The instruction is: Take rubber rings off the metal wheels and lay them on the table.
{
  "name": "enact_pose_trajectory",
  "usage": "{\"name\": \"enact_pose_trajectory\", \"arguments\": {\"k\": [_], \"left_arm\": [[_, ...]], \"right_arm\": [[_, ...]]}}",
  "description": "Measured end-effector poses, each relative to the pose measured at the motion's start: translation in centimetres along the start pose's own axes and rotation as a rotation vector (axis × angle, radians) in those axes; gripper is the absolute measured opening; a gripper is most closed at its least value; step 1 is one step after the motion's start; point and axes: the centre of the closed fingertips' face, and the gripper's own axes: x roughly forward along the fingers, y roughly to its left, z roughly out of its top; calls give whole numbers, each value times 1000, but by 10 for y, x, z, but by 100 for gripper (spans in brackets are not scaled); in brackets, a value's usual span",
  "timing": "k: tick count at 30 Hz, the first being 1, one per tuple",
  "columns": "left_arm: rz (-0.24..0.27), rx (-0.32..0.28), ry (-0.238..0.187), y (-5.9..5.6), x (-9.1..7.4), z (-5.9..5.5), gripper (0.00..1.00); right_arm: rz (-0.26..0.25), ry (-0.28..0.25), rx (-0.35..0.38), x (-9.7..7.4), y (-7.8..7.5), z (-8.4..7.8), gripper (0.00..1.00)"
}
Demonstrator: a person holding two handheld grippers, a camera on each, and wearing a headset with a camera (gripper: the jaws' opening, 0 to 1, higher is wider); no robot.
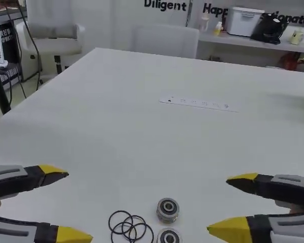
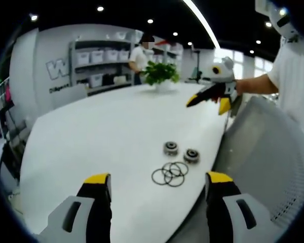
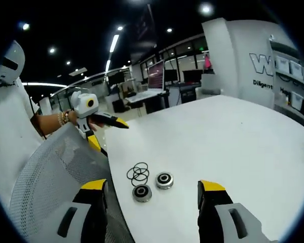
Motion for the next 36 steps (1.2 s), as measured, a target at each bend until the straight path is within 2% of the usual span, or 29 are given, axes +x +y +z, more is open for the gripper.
{"name": "enact_pose_trajectory", "arguments": {"k": [3, 9, 19, 23, 36], "left_arm": [[1, -10, 1, 0, 0, -1, 80], [1, -28, 3, 0, 0, -4, 85], [11, -58, 12, -1, -3, -10, 94], [27, -75, 13, 1, -4, -11, 100], [44, -83, 31, 0, -6, -14, 100]], "right_arm": [[-24, -21, 15, -9, -4, -2, 80], [-76, -40, 41, -21, -12, -12, 87], [-141, -27, 84, -31, -20, -36, 99], [-161, -11, 108, -34, -22, -48, 99], [-195, 35, 177, -41, -24, -71, 99]]}}
